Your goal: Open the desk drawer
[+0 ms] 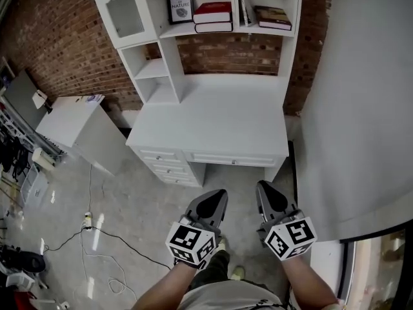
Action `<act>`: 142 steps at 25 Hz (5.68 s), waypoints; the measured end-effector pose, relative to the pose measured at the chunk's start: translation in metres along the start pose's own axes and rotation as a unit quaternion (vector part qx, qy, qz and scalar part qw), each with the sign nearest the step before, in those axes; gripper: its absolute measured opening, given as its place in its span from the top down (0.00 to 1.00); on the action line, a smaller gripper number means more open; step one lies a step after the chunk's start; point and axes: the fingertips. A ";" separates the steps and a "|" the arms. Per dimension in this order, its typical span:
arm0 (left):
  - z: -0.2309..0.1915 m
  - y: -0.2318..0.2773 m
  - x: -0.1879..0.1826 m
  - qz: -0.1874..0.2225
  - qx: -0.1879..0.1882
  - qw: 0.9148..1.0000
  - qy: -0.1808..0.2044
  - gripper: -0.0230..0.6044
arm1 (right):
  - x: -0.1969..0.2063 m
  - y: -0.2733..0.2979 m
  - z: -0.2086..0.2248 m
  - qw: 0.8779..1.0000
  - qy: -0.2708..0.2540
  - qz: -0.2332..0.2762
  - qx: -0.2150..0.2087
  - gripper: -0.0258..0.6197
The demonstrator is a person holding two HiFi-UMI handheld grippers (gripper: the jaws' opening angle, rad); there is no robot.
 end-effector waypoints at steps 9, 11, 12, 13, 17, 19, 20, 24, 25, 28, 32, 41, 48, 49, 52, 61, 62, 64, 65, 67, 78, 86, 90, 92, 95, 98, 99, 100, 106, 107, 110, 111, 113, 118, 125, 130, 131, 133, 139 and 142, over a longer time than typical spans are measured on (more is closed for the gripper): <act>-0.087 0.082 0.057 -0.025 0.018 0.999 -0.043 0.95 | 0.042 0.099 0.039 0.999 -0.003 -0.042 0.023 0.93; -0.106 0.099 0.076 -0.035 0.018 0.998 -0.046 0.95 | 0.052 0.117 0.048 0.998 0.001 -0.048 0.031 0.93; -0.115 0.107 0.086 -0.041 0.018 0.998 -0.046 0.95 | 0.057 0.125 0.051 0.998 0.004 -0.051 0.033 0.93; -0.123 0.115 0.097 -0.047 0.018 0.998 -0.046 0.95 | 0.063 0.132 0.054 0.998 0.006 -0.054 0.035 0.93; -0.150 0.148 0.142 -0.069 0.010 0.996 -0.051 0.90 | 0.082 0.160 0.072 0.998 0.002 -0.063 0.030 0.93; -0.161 0.166 0.171 -0.086 0.003 0.994 -0.060 0.83 | 0.090 0.173 0.084 0.998 0.002 -0.064 0.026 0.93; -0.168 0.175 0.186 -0.097 -0.003 0.993 -0.066 0.82 | 0.094 0.180 0.091 0.998 0.004 -0.065 0.023 0.93; -0.200 0.206 0.248 -0.134 -0.033 0.983 -0.120 0.80 | 0.113 0.207 0.116 0.997 0.007 -0.072 0.004 0.93; -0.208 0.213 0.262 -0.138 -0.041 0.979 -0.146 0.80 | 0.118 0.214 0.123 0.997 0.008 -0.075 -0.001 0.93; -0.228 0.230 0.305 -0.138 -0.072 0.958 -0.242 0.80 | 0.133 0.232 0.147 0.996 0.022 -0.083 -0.011 0.93; -0.244 0.242 0.351 -0.119 -0.105 0.931 -0.329 0.80 | 0.154 0.249 0.170 0.994 0.043 -0.094 -0.023 0.93; -0.265 0.265 0.420 -0.105 -0.139 0.897 -0.406 0.74 | 0.201 0.267 0.190 0.990 0.068 -0.115 -0.039 0.93; -0.266 0.279 0.441 -0.120 -0.113 0.893 -0.418 0.73 | 0.214 0.267 0.193 0.989 0.072 -0.120 -0.039 0.93; -0.266 0.280 0.441 -0.118 -0.110 0.893 -0.420 0.75 | 0.214 0.266 0.192 0.989 0.072 -0.121 -0.039 0.93; -0.266 0.281 0.442 -0.113 -0.102 0.889 -0.431 0.83 | 0.216 0.263 0.190 0.989 0.070 -0.125 -0.038 0.93; -0.258 0.266 0.443 -0.118 -0.100 0.886 -0.436 0.84 | 0.222 0.244 0.182 0.987 0.083 -0.135 -0.023 0.93; -0.256 0.261 0.444 -0.119 -0.100 0.886 -0.437 0.84 | 0.222 0.242 0.180 0.987 0.085 -0.136 -0.021 0.93; -0.250 0.251 0.446 -0.122 -0.100 0.884 -0.439 0.84 | 0.222 0.236 0.177 0.986 0.090 -0.137 -0.016 0.93; -0.247 0.245 0.447 -0.125 -0.099 0.883 -0.441 0.84 | 0.221 0.233 0.175 0.986 0.092 -0.138 -0.014 0.93; -0.238 0.233 0.448 -0.132 -0.096 0.882 -0.442 0.84 | 0.221 0.227 0.170 0.985 0.095 -0.141 -0.010 0.93; -0.188 0.151 0.461 -0.165 -0.081 0.873 -0.452 0.84 | 0.218 0.194 0.128 0.984 0.105 -0.144 0.012 0.93; -0.160 0.104 0.468 -0.186 -0.065 0.873 -0.446 0.84 | 0.218 0.168 0.103 0.983 0.115 -0.141 0.031 0.93; -0.149 0.087 0.473 -0.194 -0.068 0.867 -0.453 0.84 | 0.219 0.157 0.092 0.982 0.117 -0.141 0.034 0.93; -0.144 0.077 0.475 -0.197 -0.068 0.863 -0.460 0.84 | 0.217 0.154 0.086 0.982 0.117 -0.142 0.035 0.93; -0.140 0.068 0.475 -0.204 -0.067 0.864 -0.456 0.84 | 0.212 0.149 0.079 0.983 0.115 -0.141 0.035 0.93; -0.140 0.064 0.473 -0.210 -0.064 0.867 -0.448 0.84 | 0.210 0.145 0.076 0.983 0.114 -0.141 0.034 0.93; -0.139 0.063 0.473 -0.212 -0.062 0.867 -0.446 0.84 | 0.210 0.145 0.076 0.983 0.113 -0.141 0.035 0.93; -0.138 0.064 0.472 -0.213 -0.061 0.867 -0.446 0.84 | 0.209 0.145 0.077 0.983 0.111 -0.141 0.035 0.93; -0.136 0.059 0.466 -0.225 -0.048 0.866 -0.444 0.84 | 0.206 0.143 0.081 0.982 0.119 -0.142 0.034 0.93; -0.136 0.056 0.464 -0.229 -0.045 0.866 -0.442 0.84 | 0.206 0.143 0.081 0.982 0.120 -0.142 0.033 0.93; -0.132 0.045 0.454 -0.245 -0.026 0.869 -0.430 0.84 | 0.207 0.144 0.078 0.982 0.126 -0.139 0.029 0.93; -0.130 0.041 0.448 -0.250 -0.017 0.870 -0.424 0.84 | 0.206 0.144 0.076 0.982 0.129 -0.139 0.028 0.93; -0.128 0.035 0.434 -0.254 0.000 0.875 -0.412 0.85 | 0.205 0.145 0.072 0.981 0.132 -0.138 0.025 0.93; -0.136 0.036 0.378 -0.225 0.032 0.891 -0.393 0.90 | 0.194 0.153 0.064 0.984 0.119 -0.134 0.016 0.93; -0.142 0.053 0.252 -0.140 0.074 0.929 -0.334 0.93 | 0.163 0.158 0.052 0.988 0.087 -0.130 0.008 0.93; -0.153 0.064 0.164 -0.092 0.082 0.957 -0.263 0.94 | 0.134 0.163 0.037 0.991 0.064 -0.116 -0.003 0.93; -0.155 0.067 0.147 -0.086 0.082 0.962 -0.244 0.94 | 0.129 0.164 0.033 0.992 0.061 -0.113 -0.005 0.93; -0.159 0.071 0.114 -0.074 0.079 0.972 -0.207 0.94 | 0.118 0.166 0.027 0.993 0.053 -0.107 -0.011 0.93; -0.155 0.081 0.029 -0.030 0.097 0.988 -0.118 0.94 | 0.087 0.173 0.009 0.995 0.031 -0.090 -0.027 0.93; -0.150 0.085 0.000 -0.022 0.094 0.993 -0.073 0.94 | 0.073 0.179 0.003 0.996 0.025 -0.080 -0.035 0.93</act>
Point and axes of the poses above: the fingertips, and each gripper's own axes: y forward along the fingers, z to its right, x out of its underside, and after that the axes turned 6 degrees about z, right-handed
